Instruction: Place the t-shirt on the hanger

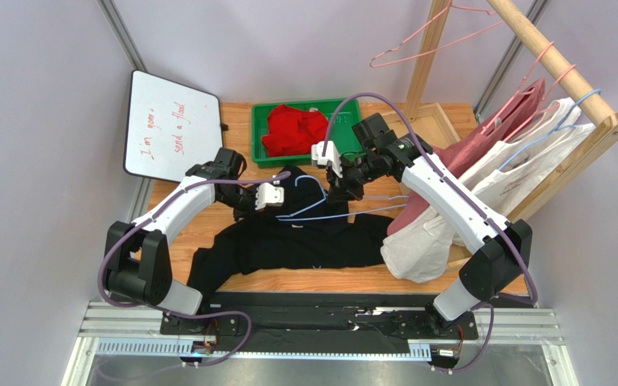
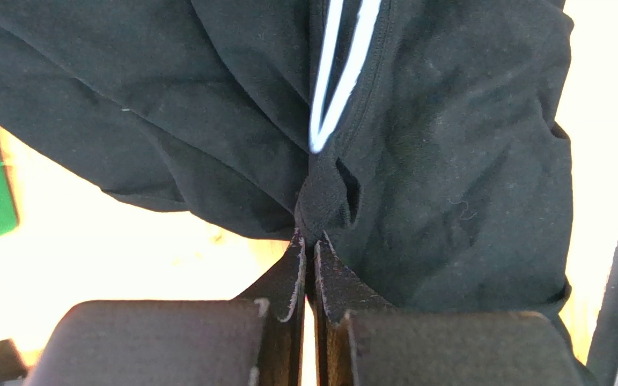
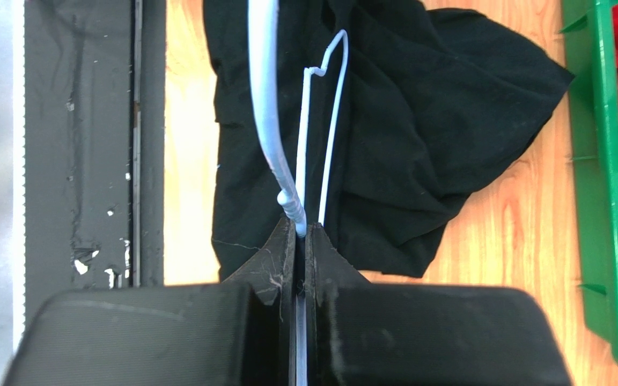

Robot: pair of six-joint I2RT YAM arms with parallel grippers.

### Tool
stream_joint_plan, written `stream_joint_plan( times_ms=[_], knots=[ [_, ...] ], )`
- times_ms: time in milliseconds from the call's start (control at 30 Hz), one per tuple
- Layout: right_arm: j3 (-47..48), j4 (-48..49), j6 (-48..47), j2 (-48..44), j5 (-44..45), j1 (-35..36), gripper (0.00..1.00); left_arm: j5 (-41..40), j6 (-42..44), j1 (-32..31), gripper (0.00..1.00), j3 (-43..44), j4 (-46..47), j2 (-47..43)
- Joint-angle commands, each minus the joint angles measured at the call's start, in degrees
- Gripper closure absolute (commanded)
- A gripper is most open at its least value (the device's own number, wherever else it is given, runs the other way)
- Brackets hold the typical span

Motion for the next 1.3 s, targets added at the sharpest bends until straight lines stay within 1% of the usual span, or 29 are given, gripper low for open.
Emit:
stream_joint_plan(
  times_ms=[0,167,300,433,567,800,1100,1267],
  knots=[
    [3.25,4.39,-0.57,1.34,-1.5,0.32,1.0,3.9,-0.83,0.47,1.0,3.13,-2.54,0.39],
    [3.78,3.78,-0.47,0.73,0.16,0.06,1.0,3.55,-2.59,0.73,1.0,4.54,-3.42,2.23],
    [3.16,2.38,-0.48,-1.73,2.01,-2.22,1.0,2.76,-2.85,1.79,1.0,4.63,-3.33,3.55],
    [7.03,-2.01,2.07,-2.7,-0.09,-4.07,1.0,3.64,-4.43,3.11,1.0,6.38,-3.59,5.83],
    [4.14,-2.29,3.56,-5.33,-1.76,-3.81,1.0,4.43,-5.48,3.9,1.0,8.4,-4.12,6.98],
    [5.36,-4.22,5.15,-2.62,-4.93,-2.32,1.0,6.98,-7.33,4.25,1.0,11.4,-6.32,7.95],
    [6.15,0.18,3.13,2.83,-0.89,-2.32,1.0,7.42,-6.19,4.25,1.0,11.13,-8.16,5.67],
    [6.33,2.1,2.95,4.77,-2.2,-2.32,1.0,7.77,-5.75,4.25,1.0,11.13,-8.87,3.73]
  ],
)
